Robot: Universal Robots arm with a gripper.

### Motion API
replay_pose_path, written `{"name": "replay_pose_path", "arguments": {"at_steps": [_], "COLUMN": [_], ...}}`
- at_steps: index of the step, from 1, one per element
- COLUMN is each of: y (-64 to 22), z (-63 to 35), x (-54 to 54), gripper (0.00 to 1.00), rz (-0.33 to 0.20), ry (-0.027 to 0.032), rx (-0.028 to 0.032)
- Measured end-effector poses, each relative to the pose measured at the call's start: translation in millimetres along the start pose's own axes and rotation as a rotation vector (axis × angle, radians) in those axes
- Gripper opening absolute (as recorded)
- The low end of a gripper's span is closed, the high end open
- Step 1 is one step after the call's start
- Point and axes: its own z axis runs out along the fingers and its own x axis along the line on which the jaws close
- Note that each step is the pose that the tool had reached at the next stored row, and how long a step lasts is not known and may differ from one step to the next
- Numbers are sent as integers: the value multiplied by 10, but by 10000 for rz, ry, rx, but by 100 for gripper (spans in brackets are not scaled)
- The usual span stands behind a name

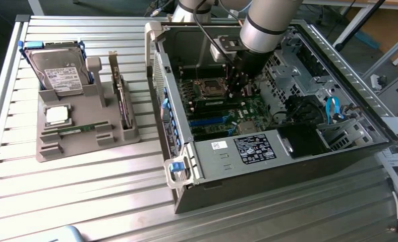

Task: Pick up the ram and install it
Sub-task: 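Insert the ram into the slot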

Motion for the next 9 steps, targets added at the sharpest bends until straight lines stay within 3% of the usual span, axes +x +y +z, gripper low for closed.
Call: {"name": "replay_pose_path", "arguments": {"at_steps": [9], "y": [0], "z": [0], "x": [12], "gripper": [12], "rz": [0], "ry": [1], "rx": [0]}}
